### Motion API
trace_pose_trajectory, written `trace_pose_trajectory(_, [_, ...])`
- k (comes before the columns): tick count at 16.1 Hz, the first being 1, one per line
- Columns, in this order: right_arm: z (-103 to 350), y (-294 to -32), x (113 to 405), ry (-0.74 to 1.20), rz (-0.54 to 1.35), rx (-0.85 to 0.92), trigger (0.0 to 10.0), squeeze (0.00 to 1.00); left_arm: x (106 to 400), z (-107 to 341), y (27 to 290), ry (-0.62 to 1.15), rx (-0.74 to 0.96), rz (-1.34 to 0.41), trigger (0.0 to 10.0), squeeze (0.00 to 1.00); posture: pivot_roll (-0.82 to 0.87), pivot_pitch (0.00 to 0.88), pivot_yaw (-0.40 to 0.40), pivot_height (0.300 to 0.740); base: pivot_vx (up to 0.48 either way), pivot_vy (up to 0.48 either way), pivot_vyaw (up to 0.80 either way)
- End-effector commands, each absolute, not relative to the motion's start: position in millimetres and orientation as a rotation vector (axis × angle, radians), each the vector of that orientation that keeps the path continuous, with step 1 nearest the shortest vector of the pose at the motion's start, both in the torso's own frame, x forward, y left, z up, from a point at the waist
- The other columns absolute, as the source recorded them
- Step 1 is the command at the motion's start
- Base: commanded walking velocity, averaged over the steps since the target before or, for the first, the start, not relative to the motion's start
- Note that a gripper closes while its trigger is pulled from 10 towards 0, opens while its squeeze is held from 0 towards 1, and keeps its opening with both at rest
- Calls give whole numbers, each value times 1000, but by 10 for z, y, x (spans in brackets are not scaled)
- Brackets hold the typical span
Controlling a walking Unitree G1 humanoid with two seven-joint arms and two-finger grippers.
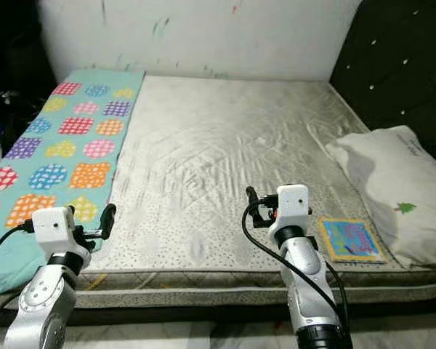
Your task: Clean up the room
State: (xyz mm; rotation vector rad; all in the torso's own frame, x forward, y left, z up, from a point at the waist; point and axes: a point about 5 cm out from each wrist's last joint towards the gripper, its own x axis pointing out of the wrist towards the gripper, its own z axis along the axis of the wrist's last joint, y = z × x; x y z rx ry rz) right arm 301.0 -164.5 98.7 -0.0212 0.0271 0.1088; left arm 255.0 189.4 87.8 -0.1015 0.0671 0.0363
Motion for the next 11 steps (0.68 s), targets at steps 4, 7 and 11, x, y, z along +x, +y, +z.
trace_pose_trajectory(4, [1016, -1673, 3024, 18, 100, -27, 10000, 0, 2548, 890, 1876, 64, -101, 15, 10000, 0, -87, 18, -35, 740, 336, 0, 0])
trace_pose_trajectory(7, [1015, -1669, 3025, 19, 101, -27, 10000, 0, 2548, 890, 1875, 66, -99, 13, 10000, 0, -86, 14, -32, 740, 339, 0, 0])
trace_pose_trajectory(11, [1010, -1665, 3024, 19, 103, -25, 10000, 0, 2546, 880, 1878, 72, -93, 13, 10000, 0, -84, 11, -33, 740, 310, 0, 0])
